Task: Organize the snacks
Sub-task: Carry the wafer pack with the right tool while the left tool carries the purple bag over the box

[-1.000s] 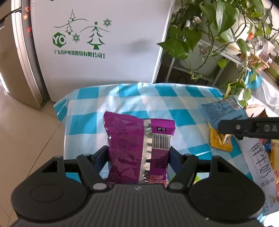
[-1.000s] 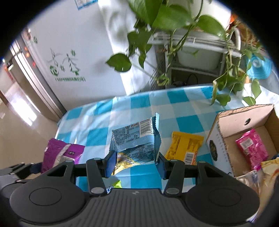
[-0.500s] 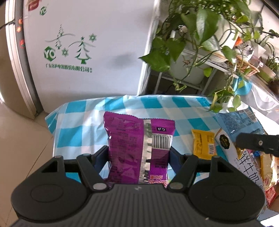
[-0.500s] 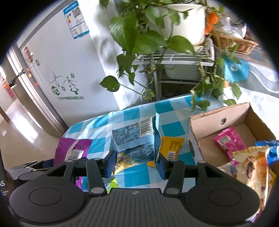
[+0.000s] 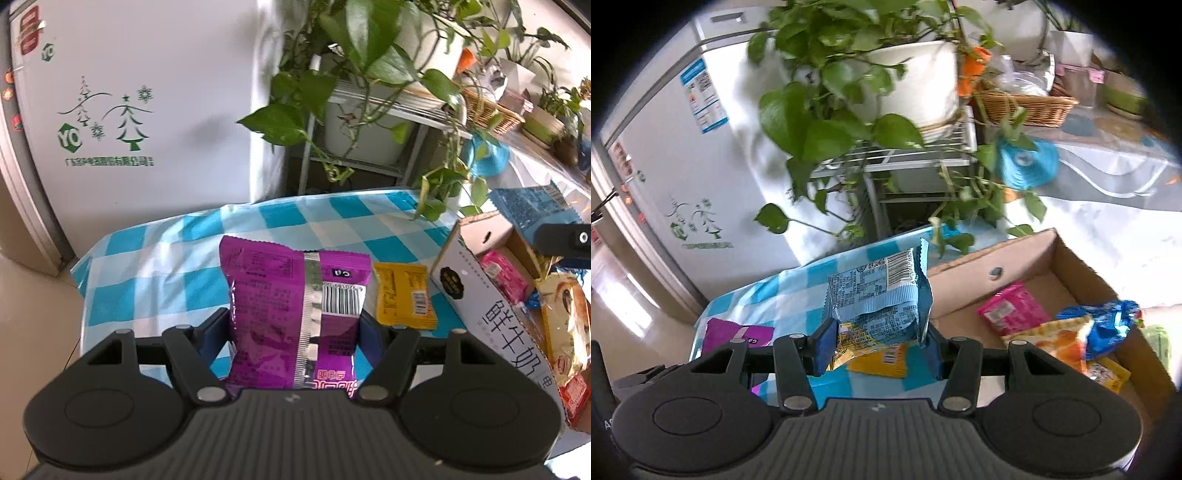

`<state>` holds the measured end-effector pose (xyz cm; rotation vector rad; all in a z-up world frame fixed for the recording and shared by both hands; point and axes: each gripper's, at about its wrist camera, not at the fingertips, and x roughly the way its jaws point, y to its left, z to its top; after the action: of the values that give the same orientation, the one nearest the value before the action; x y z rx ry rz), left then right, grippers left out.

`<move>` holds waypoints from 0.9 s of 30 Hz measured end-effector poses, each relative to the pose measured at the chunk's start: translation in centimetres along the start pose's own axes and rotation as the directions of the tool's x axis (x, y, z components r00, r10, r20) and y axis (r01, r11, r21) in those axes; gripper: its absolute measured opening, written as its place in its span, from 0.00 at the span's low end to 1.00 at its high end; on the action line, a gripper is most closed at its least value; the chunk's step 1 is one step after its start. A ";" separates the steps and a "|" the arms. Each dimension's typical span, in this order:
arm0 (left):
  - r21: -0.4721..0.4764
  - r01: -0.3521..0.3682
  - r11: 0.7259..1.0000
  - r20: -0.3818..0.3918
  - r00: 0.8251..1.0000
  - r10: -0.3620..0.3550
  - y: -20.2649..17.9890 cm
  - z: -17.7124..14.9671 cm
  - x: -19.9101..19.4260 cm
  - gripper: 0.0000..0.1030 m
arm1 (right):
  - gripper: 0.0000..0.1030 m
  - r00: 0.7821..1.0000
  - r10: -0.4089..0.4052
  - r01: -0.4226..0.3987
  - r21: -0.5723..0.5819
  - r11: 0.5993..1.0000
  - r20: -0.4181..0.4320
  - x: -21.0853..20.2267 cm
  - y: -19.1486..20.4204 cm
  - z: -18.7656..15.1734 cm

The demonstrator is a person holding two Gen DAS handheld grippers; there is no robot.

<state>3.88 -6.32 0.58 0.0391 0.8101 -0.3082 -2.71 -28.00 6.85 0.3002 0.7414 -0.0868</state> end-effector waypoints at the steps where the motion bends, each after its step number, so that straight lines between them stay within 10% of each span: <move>1: 0.005 0.001 1.000 0.000 1.000 -0.001 -0.2 0.0 0.0 0.69 | 0.54 1.000 -0.006 0.006 0.004 1.000 0.004 -0.1 -0.3 0.0; 27: -0.021 0.082 0.996 -0.035 0.996 -0.083 -3.0 -2.4 -1.5 0.69 | 0.54 0.988 -0.146 0.127 0.275 0.953 0.050 -4.7 -11.1 -0.4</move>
<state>0.39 -8.41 0.29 -0.0071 0.8512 -0.3785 -8.52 -38.63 7.09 0.5045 0.6803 -0.3310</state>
